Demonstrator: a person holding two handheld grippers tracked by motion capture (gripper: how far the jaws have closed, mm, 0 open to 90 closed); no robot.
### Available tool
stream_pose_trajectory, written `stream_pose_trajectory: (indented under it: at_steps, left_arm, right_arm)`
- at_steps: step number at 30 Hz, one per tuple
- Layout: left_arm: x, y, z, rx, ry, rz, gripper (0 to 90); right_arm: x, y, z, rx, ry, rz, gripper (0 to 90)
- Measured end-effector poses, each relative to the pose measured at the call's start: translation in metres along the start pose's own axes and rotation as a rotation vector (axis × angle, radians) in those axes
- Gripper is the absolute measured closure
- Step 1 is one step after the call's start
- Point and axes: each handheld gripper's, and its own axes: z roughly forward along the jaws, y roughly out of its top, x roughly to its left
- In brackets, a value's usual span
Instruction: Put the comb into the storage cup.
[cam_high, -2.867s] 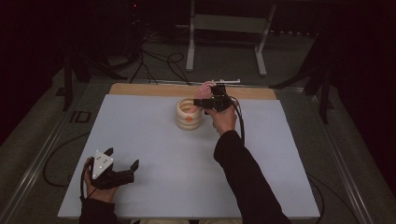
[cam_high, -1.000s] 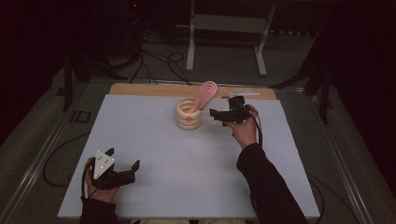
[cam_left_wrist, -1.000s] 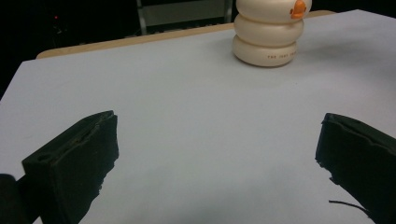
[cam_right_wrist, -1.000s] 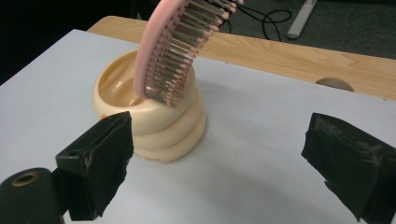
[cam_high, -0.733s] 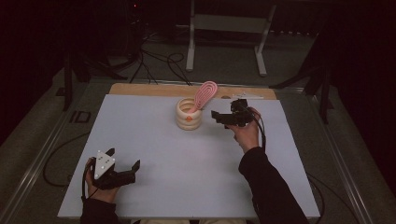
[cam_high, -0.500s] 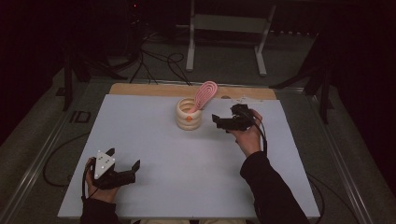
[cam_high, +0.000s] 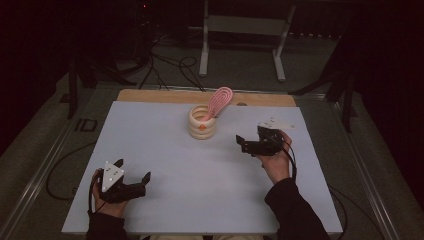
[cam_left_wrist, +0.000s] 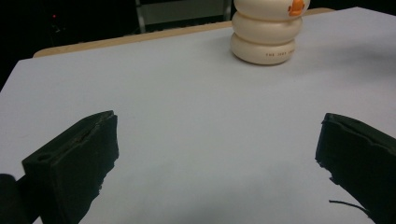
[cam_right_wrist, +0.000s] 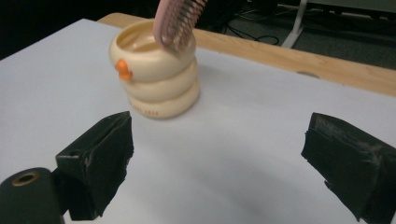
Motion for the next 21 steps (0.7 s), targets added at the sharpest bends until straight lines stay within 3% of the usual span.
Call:
stream_pose_trajectory:
  at_steps: [4,8,11,21]
  left_arm:
    - [0.0,0.0,0.0,0.0,0.001,-0.002,0.2]
    - [0.001,0.0,-0.001,-0.004,-0.001,-0.01,0.2]
    - [0.002,0.0,-0.001,-0.004,-0.002,-0.012,0.2]
    - [0.006,0.001,-0.004,-0.026,-0.013,-0.037,0.2]
  right_arm:
    - [0.002,-0.013,-0.018,-0.014,-0.013,-0.03,8.4]
    - [0.004,-0.019,-0.025,-0.027,-0.017,-0.044,8.4]
    - [0.009,-0.038,-0.039,-0.033,-0.033,-0.072,8.4]
    - [0.014,-0.067,-0.059,-0.075,-0.033,-0.072,8.5]
